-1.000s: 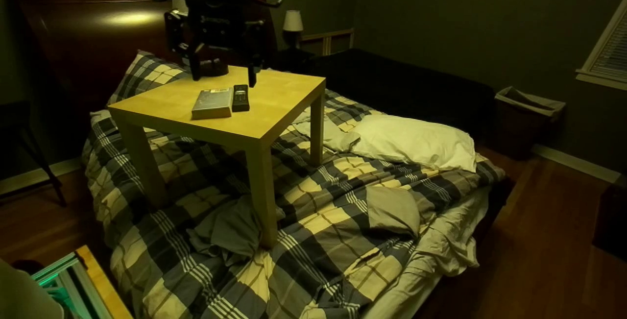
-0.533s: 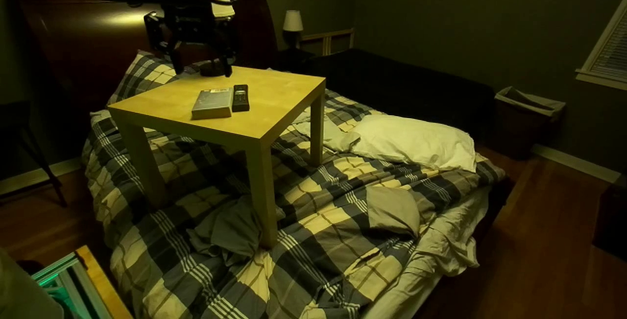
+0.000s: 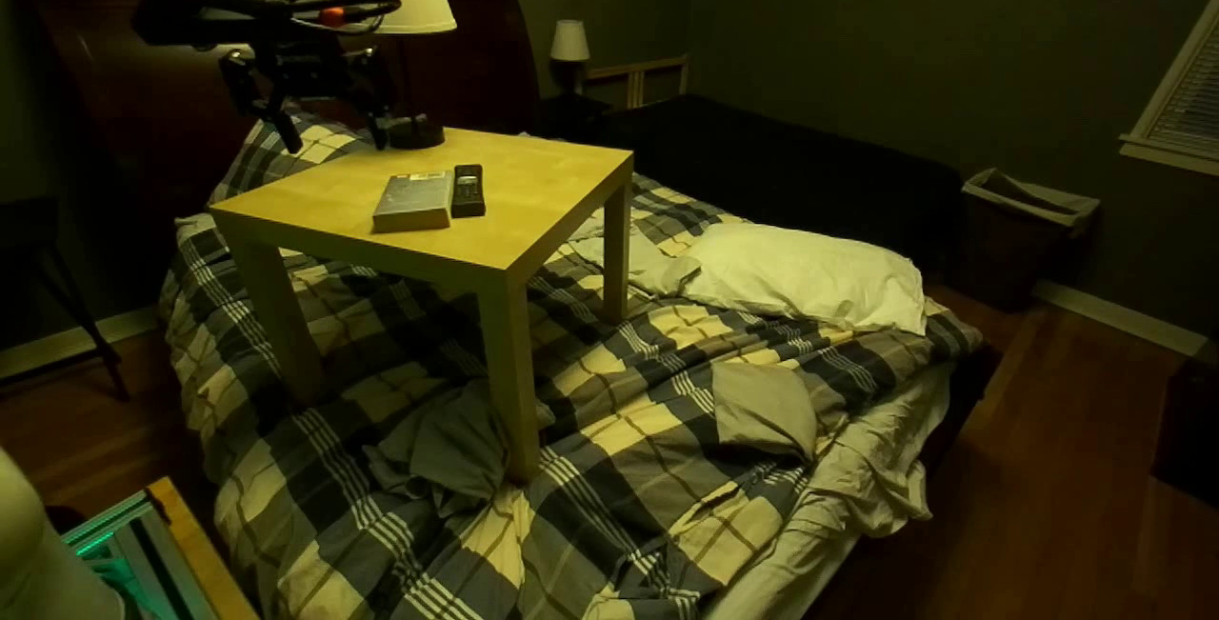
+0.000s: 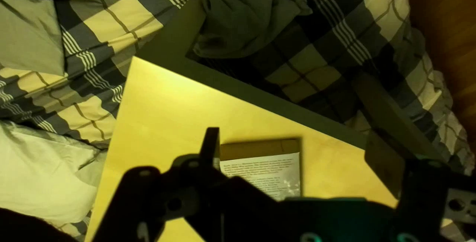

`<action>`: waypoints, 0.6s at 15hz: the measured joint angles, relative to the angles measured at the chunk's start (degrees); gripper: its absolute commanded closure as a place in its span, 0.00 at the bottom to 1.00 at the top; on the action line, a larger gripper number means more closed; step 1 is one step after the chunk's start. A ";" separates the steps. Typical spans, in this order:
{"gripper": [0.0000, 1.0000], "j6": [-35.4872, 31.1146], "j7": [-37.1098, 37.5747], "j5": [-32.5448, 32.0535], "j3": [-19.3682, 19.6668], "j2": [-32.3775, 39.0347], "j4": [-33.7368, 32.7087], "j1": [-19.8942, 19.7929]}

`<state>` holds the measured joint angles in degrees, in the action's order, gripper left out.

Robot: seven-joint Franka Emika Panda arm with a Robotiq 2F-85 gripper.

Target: Move the book to the right, then turn the book upright

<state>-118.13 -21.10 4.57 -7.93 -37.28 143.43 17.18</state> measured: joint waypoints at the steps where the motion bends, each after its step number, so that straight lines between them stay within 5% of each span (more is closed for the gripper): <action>1: 0.00 -0.28 0.18 0.11 -0.25 0.44 0.00 0.58; 9: 0.00 -0.49 0.19 0.16 -0.12 0.82 0.00 0.79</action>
<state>-118.62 -20.91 4.73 -8.06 -36.46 143.43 17.97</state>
